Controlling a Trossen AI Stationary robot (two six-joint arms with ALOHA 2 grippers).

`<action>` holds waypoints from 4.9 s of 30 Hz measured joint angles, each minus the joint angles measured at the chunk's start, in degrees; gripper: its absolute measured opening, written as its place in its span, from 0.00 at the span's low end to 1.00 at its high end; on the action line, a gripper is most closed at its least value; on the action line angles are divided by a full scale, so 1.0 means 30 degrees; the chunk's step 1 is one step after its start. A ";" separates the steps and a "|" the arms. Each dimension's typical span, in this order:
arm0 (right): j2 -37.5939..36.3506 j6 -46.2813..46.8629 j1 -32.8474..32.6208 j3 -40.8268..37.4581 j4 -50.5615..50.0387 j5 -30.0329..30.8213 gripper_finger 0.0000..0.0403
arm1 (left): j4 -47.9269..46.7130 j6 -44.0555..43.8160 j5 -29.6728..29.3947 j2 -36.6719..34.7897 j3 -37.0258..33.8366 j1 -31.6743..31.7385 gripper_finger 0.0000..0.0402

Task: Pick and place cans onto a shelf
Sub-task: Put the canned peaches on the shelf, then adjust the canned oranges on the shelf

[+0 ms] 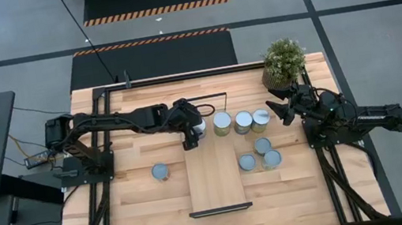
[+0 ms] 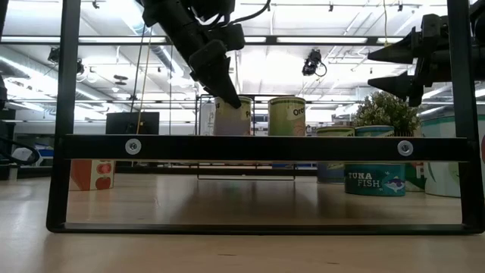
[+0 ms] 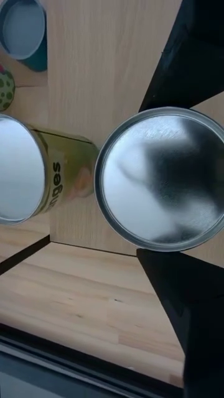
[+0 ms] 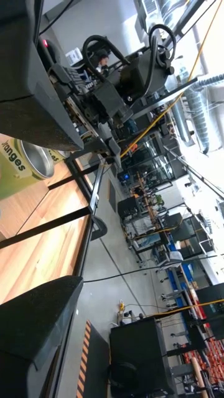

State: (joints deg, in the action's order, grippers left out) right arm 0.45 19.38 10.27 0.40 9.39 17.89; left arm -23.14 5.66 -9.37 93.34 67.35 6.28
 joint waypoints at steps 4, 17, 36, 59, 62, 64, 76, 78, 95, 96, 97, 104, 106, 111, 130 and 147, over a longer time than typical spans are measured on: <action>0.0000 0.0004 0.0004 0.0000 0.0000 0.0003 0.87 | 0.0040 0.0367 0.0115 -0.0002 0.0000 0.0000 0.89; 0.0000 0.0001 0.0001 0.0000 0.0000 0.0004 0.87 | 0.0184 0.0523 0.0074 -0.0231 0.0000 -0.0044 0.99; 0.0007 0.0000 0.0000 0.0000 0.0000 0.0012 0.87 | 0.3378 0.2336 -0.0006 -0.1114 -0.0007 -0.2017 1.00; 0.0102 -0.0001 -0.0002 0.0007 0.0449 0.0050 0.87 | 0.4990 0.1709 0.2061 -0.0078 0.0641 -0.3510 1.00; 0.0102 -0.0002 -0.0002 0.0007 0.0455 0.0094 0.87 | 0.4206 0.1748 0.1609 -0.0418 0.0648 -0.3908 0.97; 0.0095 0.0003 0.0006 0.0007 0.0496 0.0079 0.87 | 0.3457 0.1732 0.1507 -0.0639 0.0641 -0.4084 0.94; 0.1064 0.0343 -0.0002 0.0388 0.2241 -0.1185 0.87 | 0.2653 -0.2218 0.1684 -0.4646 -0.3992 -0.4437 0.73; 0.1822 0.0315 0.0008 0.0488 0.1841 -0.1312 0.87 | 0.2886 -0.2317 0.1324 -0.5692 -0.4825 -0.4444 0.71; 1.1748 -0.1302 0.0132 0.4046 0.2127 -0.2977 0.87 | 0.5954 -0.3915 0.0291 -1.0666 -0.9735 -0.3898 0.68; 1.2310 -0.1489 0.0159 0.4362 0.2126 -0.3687 0.87 | 0.6064 -0.4077 0.0268 -1.0826 -0.9842 -0.3905 0.68; 1.2935 -0.1646 0.0166 0.4618 0.2082 -0.4343 0.87 | 0.5728 -0.4196 0.0229 -1.1046 -1.0012 -0.3920 0.68; 1.6859 -0.2997 0.0090 0.6468 0.2020 -0.5993 0.87 | 0.5618 -0.4250 0.0104 -1.1338 -1.0127 -0.4007 0.68; 1.7756 -0.3299 0.0021 0.6922 0.2130 -0.6186 0.87 | 0.5529 -0.4275 0.0133 -1.1316 -1.0127 -0.4029 0.68; 1.9491 -0.4010 -0.0056 0.7976 0.1561 -0.5937 0.87 | 0.4792 -0.4668 0.0130 -1.1316 -1.0120 -0.4102 0.68; 2.4232 -0.4730 -0.1546 1.3658 -0.6732 -0.5166 0.87 | 0.2928 -0.5655 0.0140 -1.1404 -1.0105 -0.4211 0.68; 2.5450 -0.7221 -0.1990 1.4054 -0.4637 -0.4942 0.87 | 0.2305 -0.5507 0.0133 -1.1389 -1.0105 -0.4189 0.68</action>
State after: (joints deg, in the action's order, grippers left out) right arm 76.80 -2.28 4.30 42.57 -4.52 3.07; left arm -16.22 -10.86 -8.97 59.18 37.04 -6.28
